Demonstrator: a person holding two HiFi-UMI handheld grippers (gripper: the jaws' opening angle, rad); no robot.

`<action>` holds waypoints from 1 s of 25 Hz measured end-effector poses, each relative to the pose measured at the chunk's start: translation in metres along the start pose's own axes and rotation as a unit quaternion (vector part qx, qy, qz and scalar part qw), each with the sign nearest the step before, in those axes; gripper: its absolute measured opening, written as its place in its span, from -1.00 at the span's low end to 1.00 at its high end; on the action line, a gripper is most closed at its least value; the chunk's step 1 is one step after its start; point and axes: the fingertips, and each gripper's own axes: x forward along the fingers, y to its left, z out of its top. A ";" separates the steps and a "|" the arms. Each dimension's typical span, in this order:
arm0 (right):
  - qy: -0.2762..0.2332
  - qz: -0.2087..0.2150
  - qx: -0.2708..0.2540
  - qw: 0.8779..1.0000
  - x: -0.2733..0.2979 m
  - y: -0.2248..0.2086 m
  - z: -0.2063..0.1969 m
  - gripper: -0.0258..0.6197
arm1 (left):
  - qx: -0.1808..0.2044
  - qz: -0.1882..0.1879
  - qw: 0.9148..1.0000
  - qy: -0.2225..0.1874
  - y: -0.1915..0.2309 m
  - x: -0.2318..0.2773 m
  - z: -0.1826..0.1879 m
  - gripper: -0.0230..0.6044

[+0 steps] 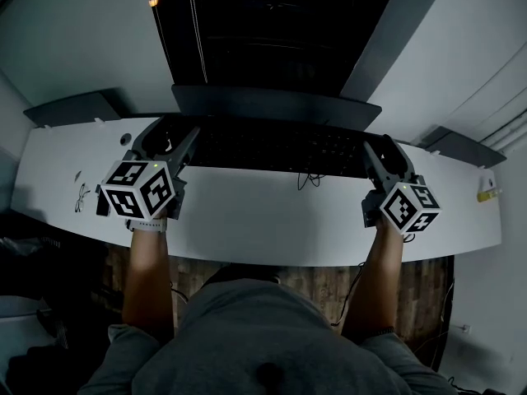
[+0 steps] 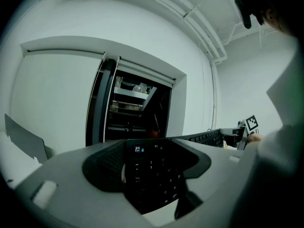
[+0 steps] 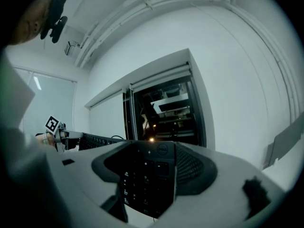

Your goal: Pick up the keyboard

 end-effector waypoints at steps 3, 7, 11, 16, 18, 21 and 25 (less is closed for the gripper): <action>-0.009 0.000 -0.003 1.000 -0.003 0.001 0.007 -0.08 | 0.004 0.000 1.000 -0.007 -0.002 -0.003 0.006 -0.03; -0.015 0.001 -0.007 1.000 -0.004 0.002 0.011 -0.08 | 0.008 0.000 1.000 -0.013 -0.003 -0.004 0.012 -0.03; -0.017 0.001 -0.009 1.000 -0.003 0.002 0.020 -0.08 | 0.010 -0.001 1.000 -0.016 -0.004 -0.003 0.020 -0.03; -0.019 0.001 -0.015 1.000 0.003 -0.002 0.030 -0.08 | 0.007 -0.003 1.000 -0.019 -0.002 0.005 0.027 -0.03; -0.022 0.000 -0.016 1.000 0.001 -0.002 0.029 -0.08 | 0.009 -0.003 1.000 -0.021 -0.003 0.004 0.026 -0.03; -0.023 0.000 -0.014 1.000 0.003 -0.003 0.029 -0.08 | 0.013 -0.003 1.000 -0.024 -0.002 0.006 0.029 -0.03; -0.023 0.000 -0.012 1.000 0.012 -0.005 0.032 -0.08 | 0.015 -0.004 1.000 -0.023 0.003 0.014 0.035 -0.03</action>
